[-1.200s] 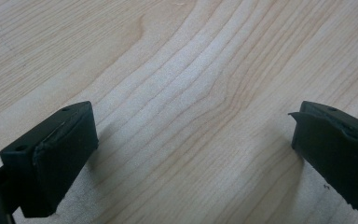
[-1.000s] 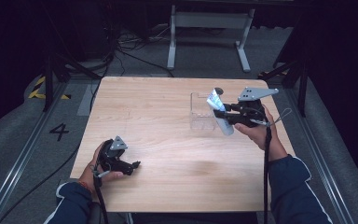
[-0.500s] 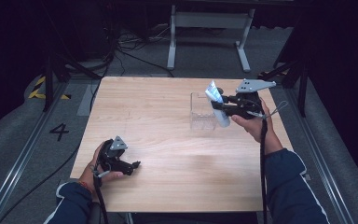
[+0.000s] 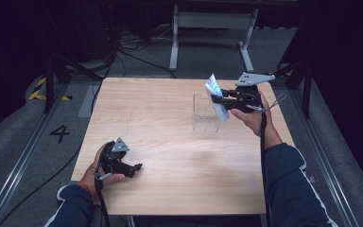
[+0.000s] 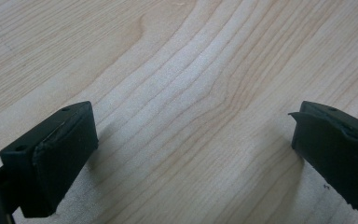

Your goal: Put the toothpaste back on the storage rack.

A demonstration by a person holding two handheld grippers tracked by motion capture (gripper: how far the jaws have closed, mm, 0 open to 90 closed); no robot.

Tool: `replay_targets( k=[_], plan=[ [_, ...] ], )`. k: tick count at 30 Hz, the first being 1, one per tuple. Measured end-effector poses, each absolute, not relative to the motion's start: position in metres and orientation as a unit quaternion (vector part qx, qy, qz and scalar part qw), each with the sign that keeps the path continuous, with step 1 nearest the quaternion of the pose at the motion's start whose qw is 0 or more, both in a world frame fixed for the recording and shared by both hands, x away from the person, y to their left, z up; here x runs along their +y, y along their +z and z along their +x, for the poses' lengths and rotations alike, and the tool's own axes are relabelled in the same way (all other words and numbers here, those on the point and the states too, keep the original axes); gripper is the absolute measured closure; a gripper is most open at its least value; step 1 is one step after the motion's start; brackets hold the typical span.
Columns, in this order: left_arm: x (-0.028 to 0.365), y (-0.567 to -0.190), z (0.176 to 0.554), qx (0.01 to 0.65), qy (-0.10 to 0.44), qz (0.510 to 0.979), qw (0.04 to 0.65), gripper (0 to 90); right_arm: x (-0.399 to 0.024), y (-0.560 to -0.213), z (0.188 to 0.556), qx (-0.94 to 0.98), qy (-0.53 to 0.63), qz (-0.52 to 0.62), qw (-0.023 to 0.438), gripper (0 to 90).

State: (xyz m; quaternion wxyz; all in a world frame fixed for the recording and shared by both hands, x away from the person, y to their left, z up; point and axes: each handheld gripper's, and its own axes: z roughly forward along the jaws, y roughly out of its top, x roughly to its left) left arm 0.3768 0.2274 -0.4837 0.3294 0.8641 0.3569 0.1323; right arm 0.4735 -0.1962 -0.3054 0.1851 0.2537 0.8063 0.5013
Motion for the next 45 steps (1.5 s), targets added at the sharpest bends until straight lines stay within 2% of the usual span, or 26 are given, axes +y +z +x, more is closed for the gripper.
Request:
replay_targets(
  k=[21, 45],
  plan=[
    [0.227, -0.483, 0.377, 0.359, 0.129, 0.864, 0.328, 0.6, -0.180, -0.306, 0.495, 0.807, 0.505, 0.242, 0.189, 66.6],
    [0.227, -0.484, 0.376, 0.360, 0.131, 0.863, 0.331, 0.5, -0.186, -0.330, 0.522, 0.795, 0.516, 0.259, 0.185, 66.5]
  ],
)
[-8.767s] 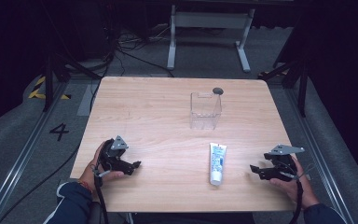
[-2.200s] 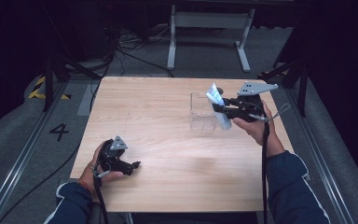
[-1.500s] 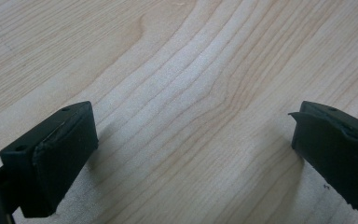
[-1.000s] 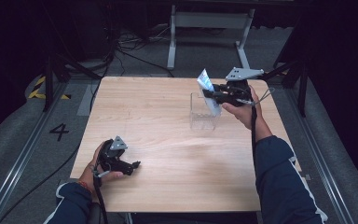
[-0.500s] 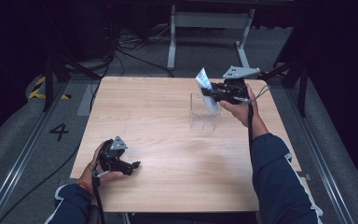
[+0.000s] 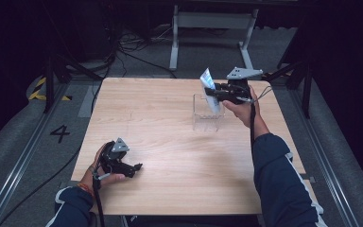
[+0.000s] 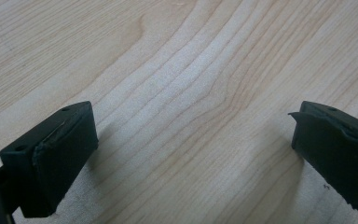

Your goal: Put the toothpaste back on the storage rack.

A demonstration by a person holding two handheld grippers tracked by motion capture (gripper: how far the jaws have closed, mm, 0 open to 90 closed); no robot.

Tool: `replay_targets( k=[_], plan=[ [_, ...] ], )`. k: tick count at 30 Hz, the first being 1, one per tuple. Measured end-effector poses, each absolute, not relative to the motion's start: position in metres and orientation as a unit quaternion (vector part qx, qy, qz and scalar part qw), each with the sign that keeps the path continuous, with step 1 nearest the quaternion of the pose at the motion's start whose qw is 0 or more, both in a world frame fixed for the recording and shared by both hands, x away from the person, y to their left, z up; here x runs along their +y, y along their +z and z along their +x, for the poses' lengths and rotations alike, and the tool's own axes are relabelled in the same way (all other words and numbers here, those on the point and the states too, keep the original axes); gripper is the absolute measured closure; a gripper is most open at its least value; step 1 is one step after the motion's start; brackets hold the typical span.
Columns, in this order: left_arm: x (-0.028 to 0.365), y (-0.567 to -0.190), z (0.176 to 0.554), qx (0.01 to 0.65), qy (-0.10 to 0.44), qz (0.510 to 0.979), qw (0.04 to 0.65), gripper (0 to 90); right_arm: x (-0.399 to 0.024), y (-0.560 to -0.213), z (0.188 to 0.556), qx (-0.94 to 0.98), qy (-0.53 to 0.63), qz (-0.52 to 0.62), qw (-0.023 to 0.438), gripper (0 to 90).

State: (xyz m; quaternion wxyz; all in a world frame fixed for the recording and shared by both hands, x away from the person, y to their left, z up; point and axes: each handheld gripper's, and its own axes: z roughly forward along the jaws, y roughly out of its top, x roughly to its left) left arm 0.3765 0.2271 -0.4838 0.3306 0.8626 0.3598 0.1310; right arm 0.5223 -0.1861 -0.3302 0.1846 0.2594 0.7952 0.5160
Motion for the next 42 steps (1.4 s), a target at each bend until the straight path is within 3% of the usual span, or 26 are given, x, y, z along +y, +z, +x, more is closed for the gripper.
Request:
replay_targets(
  k=[42],
  plan=[
    [0.227, -0.484, 0.376, 0.362, 0.132, 0.862, 0.331, 0.6, -0.198, -0.367, 0.526, 0.796, 0.510, 0.261, 0.195, 64.7]
  ],
)
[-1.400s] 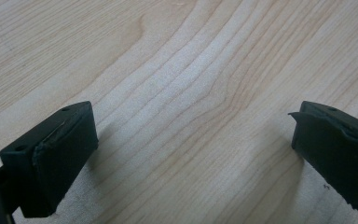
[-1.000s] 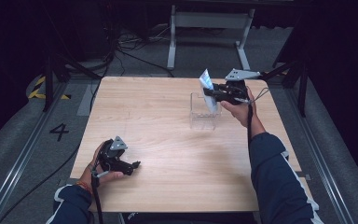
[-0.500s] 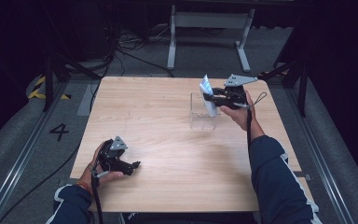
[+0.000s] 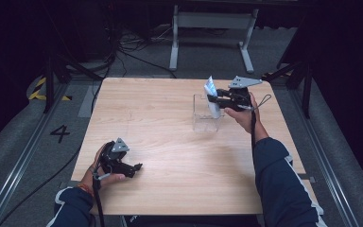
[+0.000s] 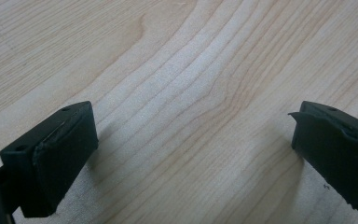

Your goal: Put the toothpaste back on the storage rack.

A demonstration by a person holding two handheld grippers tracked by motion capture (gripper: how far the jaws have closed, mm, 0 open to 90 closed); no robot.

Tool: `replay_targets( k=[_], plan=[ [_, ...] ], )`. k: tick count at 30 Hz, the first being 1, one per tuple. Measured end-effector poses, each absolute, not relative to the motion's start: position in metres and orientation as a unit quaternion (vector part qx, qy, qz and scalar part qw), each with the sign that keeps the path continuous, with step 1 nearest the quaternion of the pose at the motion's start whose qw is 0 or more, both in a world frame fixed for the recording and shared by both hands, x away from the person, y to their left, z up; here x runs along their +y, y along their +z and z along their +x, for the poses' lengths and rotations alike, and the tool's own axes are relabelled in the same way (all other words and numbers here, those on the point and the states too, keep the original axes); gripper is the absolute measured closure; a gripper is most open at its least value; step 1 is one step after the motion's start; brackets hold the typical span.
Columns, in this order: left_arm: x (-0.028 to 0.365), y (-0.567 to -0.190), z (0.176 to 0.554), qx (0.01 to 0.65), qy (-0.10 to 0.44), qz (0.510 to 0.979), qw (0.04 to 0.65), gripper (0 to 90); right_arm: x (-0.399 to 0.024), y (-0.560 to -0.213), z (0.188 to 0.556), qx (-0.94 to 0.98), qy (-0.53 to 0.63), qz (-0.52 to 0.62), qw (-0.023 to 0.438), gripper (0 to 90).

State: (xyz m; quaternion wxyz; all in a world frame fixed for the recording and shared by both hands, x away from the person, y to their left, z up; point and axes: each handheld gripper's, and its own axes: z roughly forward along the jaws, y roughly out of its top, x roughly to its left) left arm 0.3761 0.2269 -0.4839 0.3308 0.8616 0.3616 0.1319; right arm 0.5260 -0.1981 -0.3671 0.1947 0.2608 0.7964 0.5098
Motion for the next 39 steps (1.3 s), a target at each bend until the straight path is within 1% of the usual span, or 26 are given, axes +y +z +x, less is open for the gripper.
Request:
replay_targets(
  k=[8, 17, 22, 34, 38, 39],
  plan=[
    [0.227, -0.484, 0.376, 0.361, 0.132, 0.862, 0.330, 0.6, -0.197, -0.376, 0.526, 0.813, 0.483, 0.261, 0.195, 64.2],
    [0.227, -0.484, 0.376, 0.361, 0.132, 0.862, 0.330, 0.6, -0.199, -0.375, 0.523, 0.823, 0.467, 0.256, 0.197, 63.3],
    [0.227, -0.484, 0.376, 0.361, 0.132, 0.862, 0.330, 0.6, -0.198, -0.375, 0.521, 0.837, 0.442, 0.253, 0.199, 60.9],
    [0.227, -0.484, 0.376, 0.361, 0.132, 0.862, 0.330, 0.6, -0.197, -0.383, 0.524, 0.859, 0.398, 0.264, 0.183, 60.1],
    [0.227, -0.484, 0.376, 0.361, 0.132, 0.862, 0.330, 0.6, -0.195, -0.386, 0.526, 0.865, 0.384, 0.268, 0.180, 58.6],
    [0.227, -0.484, 0.376, 0.361, 0.132, 0.862, 0.330, 0.6, -0.195, -0.387, 0.526, 0.866, 0.379, 0.270, 0.181, 57.0]
  ],
)
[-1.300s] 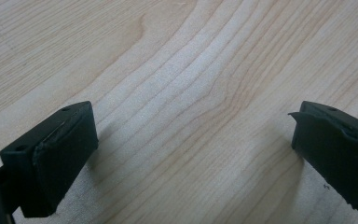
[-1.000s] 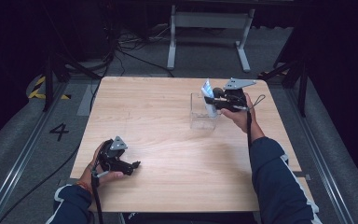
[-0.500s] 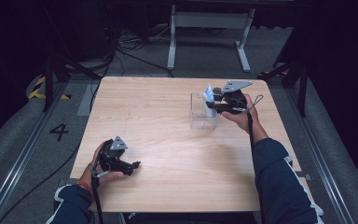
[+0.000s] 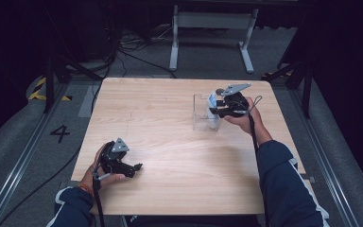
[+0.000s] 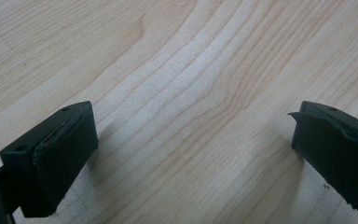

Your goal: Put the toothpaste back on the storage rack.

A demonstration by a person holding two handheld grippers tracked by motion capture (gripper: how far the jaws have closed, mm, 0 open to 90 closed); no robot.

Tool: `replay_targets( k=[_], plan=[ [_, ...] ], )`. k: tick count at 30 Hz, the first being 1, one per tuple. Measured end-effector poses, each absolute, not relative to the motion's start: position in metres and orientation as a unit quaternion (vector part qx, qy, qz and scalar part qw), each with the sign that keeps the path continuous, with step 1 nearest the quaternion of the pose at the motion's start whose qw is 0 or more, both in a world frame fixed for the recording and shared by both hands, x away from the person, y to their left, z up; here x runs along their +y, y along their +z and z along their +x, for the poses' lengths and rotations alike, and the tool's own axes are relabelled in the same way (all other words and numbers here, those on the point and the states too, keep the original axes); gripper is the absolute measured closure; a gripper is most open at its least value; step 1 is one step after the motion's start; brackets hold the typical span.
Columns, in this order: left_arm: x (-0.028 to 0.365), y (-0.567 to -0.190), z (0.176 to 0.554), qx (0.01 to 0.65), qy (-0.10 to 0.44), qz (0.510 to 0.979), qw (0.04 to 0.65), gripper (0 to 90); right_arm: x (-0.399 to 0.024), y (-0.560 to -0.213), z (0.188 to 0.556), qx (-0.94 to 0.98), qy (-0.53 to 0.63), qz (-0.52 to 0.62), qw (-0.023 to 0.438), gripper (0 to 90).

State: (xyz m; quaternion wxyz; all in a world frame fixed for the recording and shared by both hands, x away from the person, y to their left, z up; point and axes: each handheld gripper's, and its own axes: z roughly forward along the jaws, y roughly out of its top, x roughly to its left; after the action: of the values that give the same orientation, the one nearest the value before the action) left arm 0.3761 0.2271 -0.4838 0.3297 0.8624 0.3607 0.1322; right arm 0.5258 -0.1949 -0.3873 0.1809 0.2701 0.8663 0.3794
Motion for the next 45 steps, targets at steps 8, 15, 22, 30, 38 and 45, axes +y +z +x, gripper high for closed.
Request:
replay_targets(
  k=[8, 15, 22, 30, 38, 45],
  plan=[
    [0.227, -0.484, 0.376, 0.363, 0.136, 0.861, 0.329, 0.6, -0.198, -0.385, 0.527, 0.859, 0.391, 0.283, 0.169, 54.9],
    [0.227, -0.484, 0.376, 0.363, 0.136, 0.861, 0.329, 0.6, -0.201, -0.384, 0.523, 0.854, 0.400, 0.286, 0.170, 49.5],
    [0.226, -0.484, 0.376, 0.364, 0.134, 0.861, 0.330, 0.6, -0.205, -0.375, 0.512, 0.845, 0.409, 0.287, 0.192, 46.8],
    [0.227, -0.484, 0.376, 0.362, 0.135, 0.862, 0.328, 0.6, -0.211, -0.365, 0.501, 0.844, 0.401, 0.287, 0.209, 41.6],
    [0.227, -0.484, 0.375, 0.365, 0.134, 0.860, 0.329, 0.6, -0.217, -0.357, 0.492, 0.847, 0.390, 0.283, 0.225, 37.6],
    [0.227, -0.484, 0.375, 0.365, 0.134, 0.860, 0.329, 0.6, -0.221, -0.354, 0.481, 0.852, 0.378, 0.276, 0.233, 34.9]
  ],
)
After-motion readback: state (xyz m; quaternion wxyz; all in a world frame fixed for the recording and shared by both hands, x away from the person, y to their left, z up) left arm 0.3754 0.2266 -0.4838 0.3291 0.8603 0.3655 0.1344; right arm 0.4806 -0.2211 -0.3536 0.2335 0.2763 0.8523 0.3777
